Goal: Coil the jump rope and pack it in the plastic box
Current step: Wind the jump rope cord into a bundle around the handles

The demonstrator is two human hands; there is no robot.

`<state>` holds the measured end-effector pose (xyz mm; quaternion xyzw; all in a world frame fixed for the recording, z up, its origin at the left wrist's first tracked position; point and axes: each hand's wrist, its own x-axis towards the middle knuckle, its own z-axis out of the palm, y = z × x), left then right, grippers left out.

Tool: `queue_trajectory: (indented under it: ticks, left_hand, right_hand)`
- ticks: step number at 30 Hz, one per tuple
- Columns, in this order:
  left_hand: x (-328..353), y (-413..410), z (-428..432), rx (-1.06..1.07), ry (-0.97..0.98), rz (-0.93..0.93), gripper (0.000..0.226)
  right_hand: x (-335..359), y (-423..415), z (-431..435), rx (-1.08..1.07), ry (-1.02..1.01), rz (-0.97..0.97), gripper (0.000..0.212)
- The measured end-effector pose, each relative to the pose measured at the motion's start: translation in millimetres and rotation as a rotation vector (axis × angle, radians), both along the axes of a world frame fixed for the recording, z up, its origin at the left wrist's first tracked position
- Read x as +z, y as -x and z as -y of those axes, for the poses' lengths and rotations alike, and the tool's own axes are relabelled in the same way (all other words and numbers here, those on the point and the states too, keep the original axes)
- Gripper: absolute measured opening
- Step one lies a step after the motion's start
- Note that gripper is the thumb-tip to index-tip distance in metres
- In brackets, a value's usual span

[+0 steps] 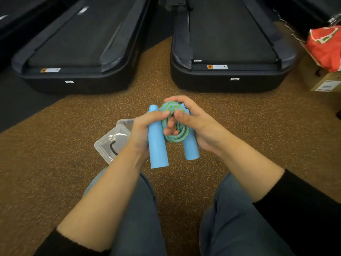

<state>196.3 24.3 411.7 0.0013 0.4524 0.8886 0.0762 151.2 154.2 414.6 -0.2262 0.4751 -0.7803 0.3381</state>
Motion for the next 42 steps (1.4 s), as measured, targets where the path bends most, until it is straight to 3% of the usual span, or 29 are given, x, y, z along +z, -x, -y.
queue_trajectory:
  ticks: [1,6,13,14,18,23,27,31,33,38,42]
  left_hand:
    - [-2,0,-1,-0.005,-0.023,-0.001,0.006]
    - [-8,3,-2,-0.04,-0.031,0.051,0.025]
    - [-5,6,6,-0.174,0.215,0.057,0.021]
    - [-4,7,5,-0.167,0.249,0.052,0.008]
    - [4,10,4,-0.164,0.377,0.011,0.022]
    - [9,9,4,-0.154,0.501,-0.051,0.008]
    - [11,8,2,-0.146,0.64,-0.11,0.008]
    - [6,10,13,-0.019,0.84,-0.16,0.041]
    - [6,11,14,-0.01,0.804,-0.176,0.05]
    - [-3,14,-15,0.376,0.709,-0.086,0.027]
    - [-12,14,-24,0.428,0.597,-0.059,0.048]
  right_hand:
    - [-2,0,-1,-0.013,-0.024,-0.005,0.048]
    - [-7,-2,-2,-0.113,-0.066,-0.062,0.037]
    - [-14,-8,3,-0.215,0.001,0.021,0.068]
    - [-13,-8,3,-0.214,-0.012,0.039,0.065]
    - [-9,-4,4,-0.219,-0.075,0.035,0.052]
    - [-11,2,4,-0.276,-0.081,-0.023,0.02]
    - [-12,3,4,-0.343,-0.109,-0.101,0.022]
    - [-12,3,3,-0.466,-0.229,-0.286,0.03]
    - [-10,5,3,-0.5,-0.222,-0.304,0.027]
    - [-12,7,18,-0.685,-0.146,-0.189,0.022]
    - [-23,6,21,-0.743,-0.198,-0.121,0.033]
